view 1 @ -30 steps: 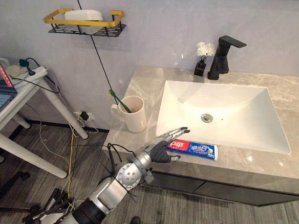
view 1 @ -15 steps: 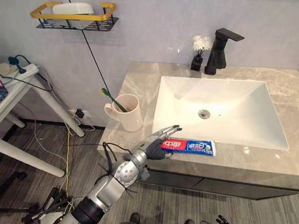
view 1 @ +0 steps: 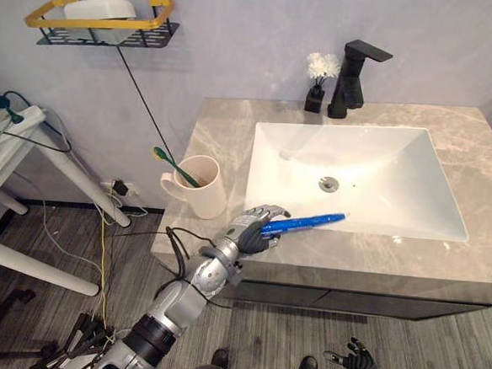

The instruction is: Organize washtable

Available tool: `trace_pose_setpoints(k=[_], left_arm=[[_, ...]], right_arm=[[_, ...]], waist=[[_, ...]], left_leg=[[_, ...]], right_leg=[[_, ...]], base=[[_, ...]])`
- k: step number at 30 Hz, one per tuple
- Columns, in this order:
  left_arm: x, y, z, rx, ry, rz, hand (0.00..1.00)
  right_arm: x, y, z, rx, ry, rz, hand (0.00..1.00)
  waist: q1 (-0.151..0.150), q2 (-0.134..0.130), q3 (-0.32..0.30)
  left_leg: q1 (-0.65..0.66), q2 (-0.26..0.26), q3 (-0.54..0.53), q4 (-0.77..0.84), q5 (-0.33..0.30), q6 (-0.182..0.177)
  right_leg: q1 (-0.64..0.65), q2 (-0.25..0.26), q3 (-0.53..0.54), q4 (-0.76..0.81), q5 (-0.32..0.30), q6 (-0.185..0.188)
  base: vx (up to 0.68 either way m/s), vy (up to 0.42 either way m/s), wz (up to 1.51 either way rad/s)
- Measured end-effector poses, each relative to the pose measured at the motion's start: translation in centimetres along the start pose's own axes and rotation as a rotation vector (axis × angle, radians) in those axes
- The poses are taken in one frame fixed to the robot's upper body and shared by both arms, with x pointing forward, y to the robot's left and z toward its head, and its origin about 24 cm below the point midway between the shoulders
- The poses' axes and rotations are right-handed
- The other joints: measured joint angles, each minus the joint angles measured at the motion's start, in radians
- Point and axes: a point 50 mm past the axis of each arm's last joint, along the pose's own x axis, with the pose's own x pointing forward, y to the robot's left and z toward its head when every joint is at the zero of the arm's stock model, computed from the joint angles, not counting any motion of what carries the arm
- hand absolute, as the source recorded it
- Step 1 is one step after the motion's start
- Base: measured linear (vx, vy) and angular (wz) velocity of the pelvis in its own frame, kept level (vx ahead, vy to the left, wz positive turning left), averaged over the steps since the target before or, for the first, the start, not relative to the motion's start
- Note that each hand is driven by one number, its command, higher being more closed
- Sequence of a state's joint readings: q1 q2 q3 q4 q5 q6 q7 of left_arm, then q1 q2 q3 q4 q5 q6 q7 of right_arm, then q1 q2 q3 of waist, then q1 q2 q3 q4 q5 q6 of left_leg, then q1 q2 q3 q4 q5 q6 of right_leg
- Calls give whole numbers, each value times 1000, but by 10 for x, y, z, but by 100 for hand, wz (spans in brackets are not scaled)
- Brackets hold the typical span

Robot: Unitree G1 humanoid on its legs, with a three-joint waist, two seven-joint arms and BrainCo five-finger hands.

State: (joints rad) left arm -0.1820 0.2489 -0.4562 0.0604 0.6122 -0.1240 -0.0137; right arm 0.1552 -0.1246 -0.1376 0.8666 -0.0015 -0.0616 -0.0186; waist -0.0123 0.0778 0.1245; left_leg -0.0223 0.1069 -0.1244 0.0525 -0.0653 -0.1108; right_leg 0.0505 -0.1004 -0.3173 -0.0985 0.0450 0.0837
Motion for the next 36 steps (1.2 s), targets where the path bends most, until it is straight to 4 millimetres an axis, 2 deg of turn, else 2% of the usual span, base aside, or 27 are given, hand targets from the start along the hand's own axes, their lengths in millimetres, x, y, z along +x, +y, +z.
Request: trace_pose_setpoints(k=[5, 12, 18, 22, 28, 33, 36], left_arm=[[10, 6, 0, 79, -25, 19, 100], [9, 5, 4, 92, -64, 28, 100], [6, 5, -2, 126, -34, 66, 100], [6, 9, -2, 148, -18, 103, 100], [-10, 15, -2, 112, 34, 186, 100], [-25, 24, 16, 51, -7, 263, 100], [-30, 39, 33, -4, -75, 363, 100]], right_arm=[[0, 0, 6, 4, -28, -3, 0], [1, -1, 8, 4, -43, -7, 0], [1, -3, 13, 14, -66, -31, 0], [1, -4, 12, 40, -66, -48, 0], [-3, -3, 19, 88, -113, -58, 0], [-11, -3, 28, 181, -187, -67, 0], [-18, -1, 49, 240, -291, -59, 0]], waist=[[-3, 4, 24], [-2, 13, 33], [-28, 27, 41], [-29, 31, 42], [-29, 30, 43], [-17, 24, 45], [-14, 19, 43]], left_leg=[[-1, 0, 11, 18, -16, 0], [-5, -2, 9, 35, -30, 2], [-7, -2, 5, 62, -46, 2], [-4, -2, 6, 69, -51, 2], [15, 4, 35, 66, -53, 3], [36, 8, 74, 67, -60, 7], [54, 21, 111, 82, -86, 6]], right_leg=[[-2, 0, 16, 0, 0, 0], [2, 0, 17, 1, -1, -1], [12, 1, 17, 1, -4, -6], [17, 1, 20, 1, -4, -6], [18, 3, 48, 1, -1, 0], [14, 1, 81, 15, -9, 5], [10, 11, 121, 26, -10, 4]], base=[[12, 13, -9], [12, 5, -2], [0, 0, 0], [0, 0, 0], [13, 11, -13], [26, 21, -20], [-2, 18, -39]])
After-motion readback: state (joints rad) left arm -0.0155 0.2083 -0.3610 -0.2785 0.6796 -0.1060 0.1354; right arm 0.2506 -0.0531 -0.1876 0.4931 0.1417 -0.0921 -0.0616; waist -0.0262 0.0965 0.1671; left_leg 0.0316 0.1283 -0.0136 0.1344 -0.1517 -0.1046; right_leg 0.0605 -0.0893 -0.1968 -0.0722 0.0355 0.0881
